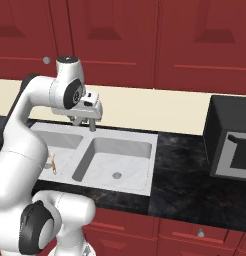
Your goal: Open the cabinet, pick the kettle from the cabinet, and place it in the sink.
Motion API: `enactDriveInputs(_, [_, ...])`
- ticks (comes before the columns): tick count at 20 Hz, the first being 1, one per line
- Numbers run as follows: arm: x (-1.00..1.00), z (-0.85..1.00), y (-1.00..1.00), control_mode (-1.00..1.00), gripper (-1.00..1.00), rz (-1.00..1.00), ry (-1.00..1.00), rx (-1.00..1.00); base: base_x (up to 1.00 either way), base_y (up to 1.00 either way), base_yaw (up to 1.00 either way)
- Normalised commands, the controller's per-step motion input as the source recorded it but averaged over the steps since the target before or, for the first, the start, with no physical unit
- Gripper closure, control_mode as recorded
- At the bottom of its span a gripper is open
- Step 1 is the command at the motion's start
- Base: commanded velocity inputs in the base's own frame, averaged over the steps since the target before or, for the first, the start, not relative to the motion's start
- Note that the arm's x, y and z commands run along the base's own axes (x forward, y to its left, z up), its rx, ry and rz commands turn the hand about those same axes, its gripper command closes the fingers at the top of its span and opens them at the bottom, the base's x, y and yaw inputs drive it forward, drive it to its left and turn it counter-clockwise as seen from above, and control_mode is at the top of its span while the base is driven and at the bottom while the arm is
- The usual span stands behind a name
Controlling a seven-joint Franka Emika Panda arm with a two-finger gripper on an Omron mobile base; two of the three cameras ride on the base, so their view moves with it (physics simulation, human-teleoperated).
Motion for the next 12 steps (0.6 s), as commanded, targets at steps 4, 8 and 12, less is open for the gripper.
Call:
enactDriveInputs(4, [-0.01, 0.00, 0.00, -1.00, -1.00, 0.00, 0.00, 0.00, 0.00, 0.00, 0.00])
enactDriveInputs(8, [-0.11, 0.00, 0.02, -1.00, -1.00, 0.05, -0.10, -0.03, 0.00, 0.00, 0.00])
enactDriveInputs(12, [-0.10, 0.01, 0.04, -1.00, -1.00, 0.04, -0.12, -0.01, 0.00, 0.00, 0.00])
